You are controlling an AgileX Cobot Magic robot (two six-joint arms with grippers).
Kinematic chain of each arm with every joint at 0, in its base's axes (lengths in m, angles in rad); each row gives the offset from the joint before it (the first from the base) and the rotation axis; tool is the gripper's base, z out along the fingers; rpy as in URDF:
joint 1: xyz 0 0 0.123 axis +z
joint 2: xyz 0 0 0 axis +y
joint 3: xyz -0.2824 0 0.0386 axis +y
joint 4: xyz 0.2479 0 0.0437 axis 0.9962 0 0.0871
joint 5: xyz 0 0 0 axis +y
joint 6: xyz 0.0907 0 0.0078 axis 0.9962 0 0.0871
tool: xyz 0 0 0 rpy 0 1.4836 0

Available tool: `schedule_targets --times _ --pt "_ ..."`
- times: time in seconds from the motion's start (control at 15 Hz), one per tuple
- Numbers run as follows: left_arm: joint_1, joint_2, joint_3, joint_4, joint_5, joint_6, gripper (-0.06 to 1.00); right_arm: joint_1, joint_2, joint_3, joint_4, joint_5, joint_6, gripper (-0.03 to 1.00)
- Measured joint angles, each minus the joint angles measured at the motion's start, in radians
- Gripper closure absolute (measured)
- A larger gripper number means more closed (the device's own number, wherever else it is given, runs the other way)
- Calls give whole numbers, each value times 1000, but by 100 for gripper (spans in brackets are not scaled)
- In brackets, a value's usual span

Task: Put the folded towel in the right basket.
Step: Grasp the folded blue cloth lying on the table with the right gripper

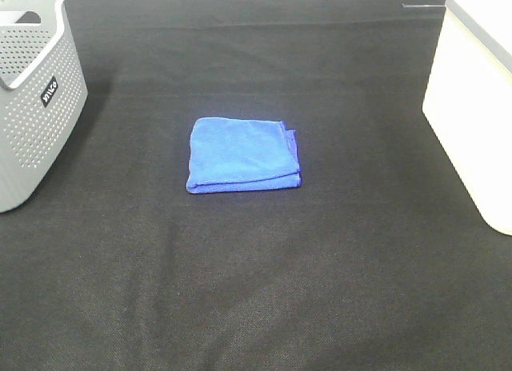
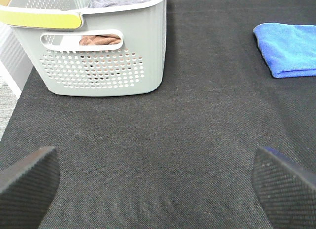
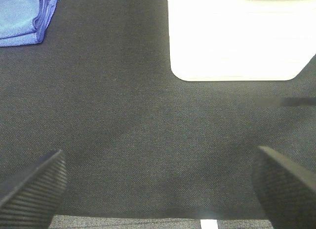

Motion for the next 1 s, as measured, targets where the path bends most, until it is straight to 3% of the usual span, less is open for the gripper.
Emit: schedule_targets --times 1.0 --pt "0 0 0 0 0 0 -5 0 0 0 0 -1 0 -1"
